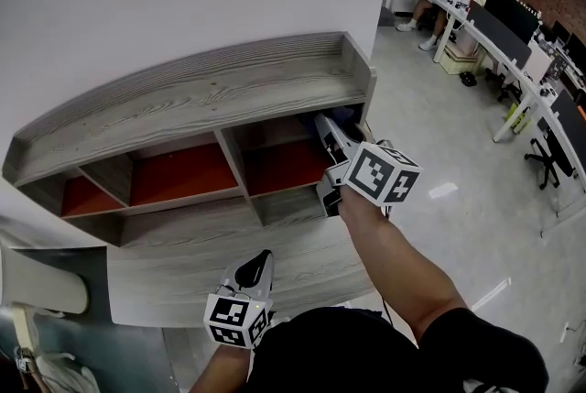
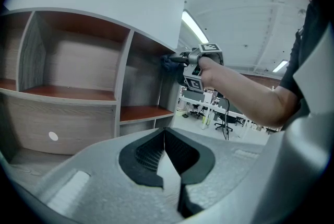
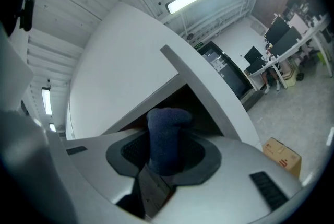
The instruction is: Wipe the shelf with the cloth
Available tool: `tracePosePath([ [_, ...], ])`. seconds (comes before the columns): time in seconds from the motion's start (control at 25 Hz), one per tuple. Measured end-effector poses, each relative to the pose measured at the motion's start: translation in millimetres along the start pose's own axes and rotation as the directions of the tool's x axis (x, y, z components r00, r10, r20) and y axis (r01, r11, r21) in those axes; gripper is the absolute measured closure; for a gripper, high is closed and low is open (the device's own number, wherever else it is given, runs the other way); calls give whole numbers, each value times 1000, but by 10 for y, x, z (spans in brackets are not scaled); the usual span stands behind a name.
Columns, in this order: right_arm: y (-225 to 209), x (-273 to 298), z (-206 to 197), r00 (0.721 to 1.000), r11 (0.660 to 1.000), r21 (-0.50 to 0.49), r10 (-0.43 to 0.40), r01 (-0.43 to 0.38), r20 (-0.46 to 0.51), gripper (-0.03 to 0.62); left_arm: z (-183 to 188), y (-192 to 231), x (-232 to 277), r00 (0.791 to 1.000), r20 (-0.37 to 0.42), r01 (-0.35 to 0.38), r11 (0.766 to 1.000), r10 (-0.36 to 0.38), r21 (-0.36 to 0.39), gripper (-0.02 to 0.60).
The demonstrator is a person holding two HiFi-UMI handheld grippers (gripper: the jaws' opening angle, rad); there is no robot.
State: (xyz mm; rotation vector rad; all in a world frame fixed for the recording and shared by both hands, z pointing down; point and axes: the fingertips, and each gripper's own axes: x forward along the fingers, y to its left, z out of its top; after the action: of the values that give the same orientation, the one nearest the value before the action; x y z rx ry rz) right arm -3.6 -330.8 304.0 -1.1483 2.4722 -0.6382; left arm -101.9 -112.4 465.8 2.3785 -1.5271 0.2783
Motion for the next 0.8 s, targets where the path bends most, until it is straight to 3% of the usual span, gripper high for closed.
tracePosePath([
  [0.16, 154, 79, -91, 1000, 989, -148, -1, -3, -28, 464, 3, 52, -45, 1000, 4, -15, 1000, 15, -3, 571],
  [0.4, 438, 228, -266, 997, 947, -320, 17, -38, -71, 464, -4, 149, -137, 999, 12, -43, 999, 43, -12, 572],
  [0.8, 945, 503, -581, 987, 884, -449, 78, -133, -140, 464, -44, 338, -327, 995, 19, -95, 995, 95, -34, 571],
])
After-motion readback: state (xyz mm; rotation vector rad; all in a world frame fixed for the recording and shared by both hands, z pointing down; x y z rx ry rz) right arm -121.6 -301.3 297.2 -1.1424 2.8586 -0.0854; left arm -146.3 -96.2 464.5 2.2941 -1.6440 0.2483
